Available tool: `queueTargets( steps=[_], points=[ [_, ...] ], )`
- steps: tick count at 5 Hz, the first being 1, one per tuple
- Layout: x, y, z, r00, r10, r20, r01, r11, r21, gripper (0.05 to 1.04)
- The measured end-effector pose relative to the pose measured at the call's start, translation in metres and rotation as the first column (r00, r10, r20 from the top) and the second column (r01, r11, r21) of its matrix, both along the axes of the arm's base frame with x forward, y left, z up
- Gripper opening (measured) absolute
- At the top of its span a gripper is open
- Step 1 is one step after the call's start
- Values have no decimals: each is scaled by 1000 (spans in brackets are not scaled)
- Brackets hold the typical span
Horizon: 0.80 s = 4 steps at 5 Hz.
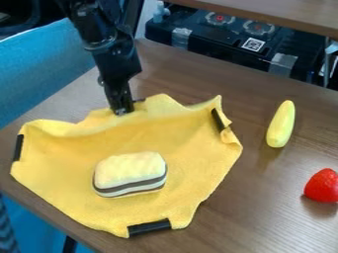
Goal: Take the clothes and cocer the soap
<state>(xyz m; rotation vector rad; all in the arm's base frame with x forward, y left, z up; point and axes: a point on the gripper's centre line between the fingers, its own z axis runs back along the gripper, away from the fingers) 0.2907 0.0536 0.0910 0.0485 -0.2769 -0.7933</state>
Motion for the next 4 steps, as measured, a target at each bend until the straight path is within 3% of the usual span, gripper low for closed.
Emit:
queueTargets(
  steps=[3, 4],
  points=[
    [-63, -37, 21, 994, -105, -7, 105, 994, -42, 59],
    [-73, -47, 18, 994, -111, -10, 111, 994, -10, 59]
  ],
)
